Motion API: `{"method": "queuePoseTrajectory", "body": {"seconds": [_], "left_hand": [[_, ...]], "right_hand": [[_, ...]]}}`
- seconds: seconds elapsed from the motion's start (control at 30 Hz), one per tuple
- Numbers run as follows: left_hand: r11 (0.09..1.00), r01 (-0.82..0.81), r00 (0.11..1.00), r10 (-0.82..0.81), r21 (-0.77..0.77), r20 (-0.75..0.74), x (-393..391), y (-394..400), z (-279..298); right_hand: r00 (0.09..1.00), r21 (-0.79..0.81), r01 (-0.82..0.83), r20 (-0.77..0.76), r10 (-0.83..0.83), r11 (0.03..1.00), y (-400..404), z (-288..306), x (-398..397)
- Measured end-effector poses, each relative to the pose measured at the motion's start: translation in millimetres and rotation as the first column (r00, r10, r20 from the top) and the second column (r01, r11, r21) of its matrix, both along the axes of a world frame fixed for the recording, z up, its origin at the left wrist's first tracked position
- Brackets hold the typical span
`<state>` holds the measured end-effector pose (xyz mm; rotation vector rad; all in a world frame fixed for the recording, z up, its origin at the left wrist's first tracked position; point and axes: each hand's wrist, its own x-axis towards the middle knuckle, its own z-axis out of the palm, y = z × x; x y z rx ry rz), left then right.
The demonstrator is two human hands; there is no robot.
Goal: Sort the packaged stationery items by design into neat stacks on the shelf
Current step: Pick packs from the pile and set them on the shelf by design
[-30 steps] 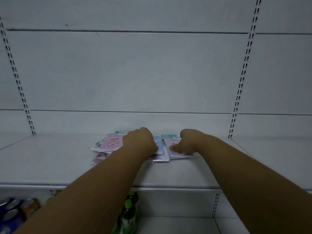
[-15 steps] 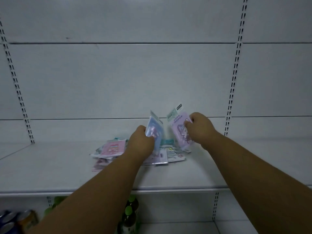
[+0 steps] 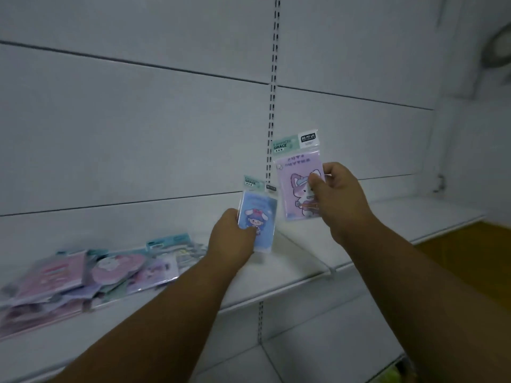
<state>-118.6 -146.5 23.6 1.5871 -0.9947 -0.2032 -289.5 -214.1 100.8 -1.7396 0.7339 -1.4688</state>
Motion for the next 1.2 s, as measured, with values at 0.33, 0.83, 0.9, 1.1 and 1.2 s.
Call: {"method": "queuePoseTrajectory", "body": {"seconds": [0.33, 0.83, 0.9, 1.1, 1.2], "left_hand": [[0.986, 0.164, 0.986, -0.163, -0.017, 0.017, -144, -131, 9], [0.961, -0.142, 0.986, 0.159, 0.237, -0.053, -141, -281, -2], [0.93, -0.145, 0.988, 0.156, 0.339, -0.007, -134, -293, -3], [0.815, -0.272, 0.961, 0.257, 0.512, 0.102, -132, -298, -13], [0.74, -0.365, 0.931, 0.304, 0.566, 0.203, -135, -294, -11]], "right_hand": [[0.99, -0.018, 0.135, -0.039, -0.136, 0.991, -107, -3, -140], [0.998, 0.149, 0.014, -0.068, -0.004, 0.989, -282, -22, -131], [0.993, 0.198, -0.035, -0.103, 0.057, 0.979, -301, -21, -123], [0.949, 0.353, -0.174, -0.19, 0.253, 0.919, -351, -30, -95], [0.898, 0.41, -0.285, -0.202, 0.39, 0.867, -366, -38, -79]]}}
